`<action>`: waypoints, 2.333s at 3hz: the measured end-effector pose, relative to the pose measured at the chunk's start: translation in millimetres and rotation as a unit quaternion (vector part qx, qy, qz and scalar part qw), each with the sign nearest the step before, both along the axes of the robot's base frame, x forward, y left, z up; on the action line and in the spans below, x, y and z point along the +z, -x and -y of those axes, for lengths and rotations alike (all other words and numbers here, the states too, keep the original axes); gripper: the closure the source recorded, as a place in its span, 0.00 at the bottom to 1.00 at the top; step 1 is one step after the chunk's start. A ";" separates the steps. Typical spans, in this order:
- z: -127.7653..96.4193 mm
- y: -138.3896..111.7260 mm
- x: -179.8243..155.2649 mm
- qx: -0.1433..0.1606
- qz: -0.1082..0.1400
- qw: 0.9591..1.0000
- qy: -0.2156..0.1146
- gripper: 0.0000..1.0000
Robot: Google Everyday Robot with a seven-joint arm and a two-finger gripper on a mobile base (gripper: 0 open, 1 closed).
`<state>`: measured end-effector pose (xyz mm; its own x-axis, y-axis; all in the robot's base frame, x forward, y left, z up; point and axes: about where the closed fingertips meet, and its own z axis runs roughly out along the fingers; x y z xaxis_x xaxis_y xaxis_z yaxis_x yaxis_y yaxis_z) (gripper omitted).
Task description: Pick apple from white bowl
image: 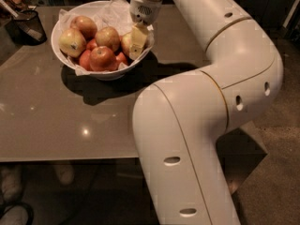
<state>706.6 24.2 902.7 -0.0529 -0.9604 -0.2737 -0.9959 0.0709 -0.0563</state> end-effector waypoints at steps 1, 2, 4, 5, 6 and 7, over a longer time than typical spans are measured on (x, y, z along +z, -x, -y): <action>4.8 -4.0 -6.9 0.000 -0.002 1.000 0.008 0.29; -1.3 -13.9 -8.1 -0.004 0.014 1.000 -0.001 0.47; -6.4 -21.3 -10.2 -0.006 0.024 1.000 -0.007 0.93; -6.4 -21.3 -10.1 -0.006 0.025 1.000 -0.007 1.00; -10.6 -20.5 10.4 -0.002 0.047 0.999 -0.017 1.00; -15.6 -15.5 35.4 0.008 0.069 0.997 -0.023 1.00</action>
Offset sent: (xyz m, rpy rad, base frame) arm 0.0033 -0.0040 -0.0059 -0.0134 0.0029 -0.0005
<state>722.1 39.8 938.1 0.0045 -0.9472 -0.3207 -0.9798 0.0600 -0.1909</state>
